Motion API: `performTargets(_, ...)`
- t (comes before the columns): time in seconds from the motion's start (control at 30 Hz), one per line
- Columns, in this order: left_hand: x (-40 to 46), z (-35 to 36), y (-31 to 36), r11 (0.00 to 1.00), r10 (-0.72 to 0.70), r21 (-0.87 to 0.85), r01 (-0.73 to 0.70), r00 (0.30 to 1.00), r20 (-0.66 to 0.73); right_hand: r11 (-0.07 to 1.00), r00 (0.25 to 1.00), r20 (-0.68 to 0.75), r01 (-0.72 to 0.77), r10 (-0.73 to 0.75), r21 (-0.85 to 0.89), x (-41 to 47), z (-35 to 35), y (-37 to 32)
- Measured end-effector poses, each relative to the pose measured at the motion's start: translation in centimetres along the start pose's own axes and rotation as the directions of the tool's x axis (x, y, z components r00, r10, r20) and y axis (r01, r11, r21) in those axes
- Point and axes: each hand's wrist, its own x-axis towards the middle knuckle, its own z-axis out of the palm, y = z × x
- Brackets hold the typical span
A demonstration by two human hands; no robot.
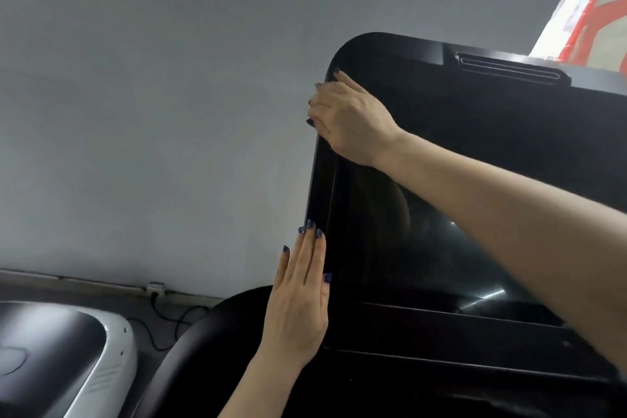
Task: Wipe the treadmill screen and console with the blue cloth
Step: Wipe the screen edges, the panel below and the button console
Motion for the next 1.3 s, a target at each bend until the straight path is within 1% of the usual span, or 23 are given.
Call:
performTargets(0.03, -0.7, 0.1, 0.0, 1.000, -0.006, 0.006, 0.006, 1.000, 0.009, 0.998, 0.998, -0.021, -0.055, 0.055, 0.005, -0.5, 0.4, -1.3)
performTargets(0.07, -1.4, 0.2, 0.0, 1.000, -0.011, 0.015, 0.011, 1.000, 0.015, 0.998, 0.997, -0.032, -0.064, 0.065, 0.025, -1.3, 0.9, -2.6)
performTargets(0.1, -2.1, 0.3, 0.1, 1.000, -0.016, 0.027, 0.015, 1.000, 0.020, 0.999, 0.999, -0.044, -0.020, 0.023, 0.051, -2.4, 1.4, -3.6)
performTargets(0.17, -3.2, 0.3, 0.1, 0.998, -0.029, 0.053, 0.027, 0.999, 0.037, 0.989, 0.992, 0.001, 0.126, -0.126, 0.081, -4.0, 1.4, -4.1)
performTargets(0.23, -4.0, 0.2, 0.2, 0.998, -0.041, 0.060, 0.038, 0.997, 0.060, 0.975, 0.973, 0.064, 0.219, -0.221, 0.034, -3.9, 0.4, -2.8)
performTargets(0.27, -4.4, 0.2, 0.3, 0.997, -0.044, 0.059, 0.040, 0.997, 0.067, 0.974, 0.970, 0.084, 0.228, -0.227, -0.002, -3.4, 0.1, -2.2)
performTargets(0.33, -5.1, 0.2, 0.4, 0.997, -0.053, 0.060, 0.048, 0.995, 0.082, 0.989, 0.985, 0.099, 0.144, -0.142, -0.016, -2.7, 0.0, -2.2)
performTargets(0.43, -6.5, 0.1, 0.5, 0.996, -0.072, 0.065, 0.065, 0.992, 0.103, 0.999, 0.998, 0.055, -0.044, 0.042, 0.020, -3.0, 0.6, -3.8)
performTargets(0.5, -7.3, 0.0, 0.5, 0.996, -0.063, 0.077, 0.053, 0.990, 0.126, 0.998, 0.998, 0.025, -0.066, 0.065, 0.019, -3.9, 1.2, -4.9)
performTargets(0.57, -8.1, -0.2, 0.4, 0.995, -0.062, 0.082, 0.050, 0.987, 0.149, 0.999, 0.999, 0.019, -0.028, 0.027, 0.030, -5.0, 1.7, -6.0)
performTargets(0.67, -9.1, -0.3, 0.4, 0.994, -0.085, 0.080, 0.070, 0.976, 0.201, 0.992, 0.993, 0.021, 0.115, -0.116, 0.054, -6.8, 2.3, -7.0)
performTargets(0.7, -9.4, -0.3, 0.4, 0.995, -0.085, 0.076, 0.070, 0.972, 0.217, 0.984, 0.985, 0.044, 0.166, -0.169, 0.066, -7.1, 2.0, -6.8)
performTargets(0.77, -9.9, -0.4, 0.4, 0.996, -0.080, 0.067, 0.066, 0.969, 0.235, 0.972, 0.962, 0.142, 0.235, -0.234, 0.010, -6.7, 1.0, -5.8)
performTargets(0.8, -10.1, -0.5, 0.4, 0.996, -0.080, 0.065, 0.066, 0.968, 0.239, 0.975, 0.962, 0.170, 0.220, -0.213, -0.022, -6.2, 0.5, -5.3)
performTargets(0.87, -10.5, -0.6, 0.4, 0.995, -0.088, 0.070, 0.072, 0.965, 0.246, 0.996, 0.984, 0.159, 0.086, -0.079, -0.039, -5.6, 0.3, -5.5)
performTargets(0.93, -10.8, -0.5, 0.4, 0.994, -0.098, 0.078, 0.082, 0.966, 0.240, 0.999, 0.994, 0.103, -0.043, 0.039, 0.034, -5.8, 0.7, -7.1)
performTargets(1.0, -11.2, -0.3, 0.5, 0.992, -0.110, 0.088, 0.091, 0.966, 0.235, 0.994, 0.995, 0.067, -0.075, 0.069, 0.078, -6.8, 1.6, -8.8)
performTargets(1.07, -11.8, 0.0, 0.7, 0.989, -0.130, 0.099, 0.109, 0.963, 0.237, 0.996, 0.999, 0.034, -0.039, 0.036, 0.074, -7.9, 2.1, -10.0)
performTargets(1.13, -12.5, 0.0, 1.1, 0.983, -0.168, 0.107, 0.146, 0.955, 0.244, 0.996, 0.999, 0.043, 0.021, -0.025, 0.083, -9.3, 2.4, -11.3)
performTargets(1.2, -13.1, 0.0, 1.6, 0.976, -0.212, 0.114, 0.188, 0.941, 0.263, 0.984, 0.987, 0.061, 0.139, -0.146, 0.111, -11.2, 3.0, -12.5)
performTargets(1.27, -13.7, -0.1, 2.0, 0.971, -0.230, 0.125, 0.202, 0.933, 0.277, 0.951, 0.954, 0.089, 0.271, -0.286, 0.150, -12.0, 3.1, -12.6)
performTargets(1.3, -14.0, -0.2, 2.1, 0.970, -0.230, 0.139, 0.197, 0.931, 0.283, 0.937, 0.937, 0.102, 0.320, -0.335, 0.140, -11.9, 2.8, -12.1)
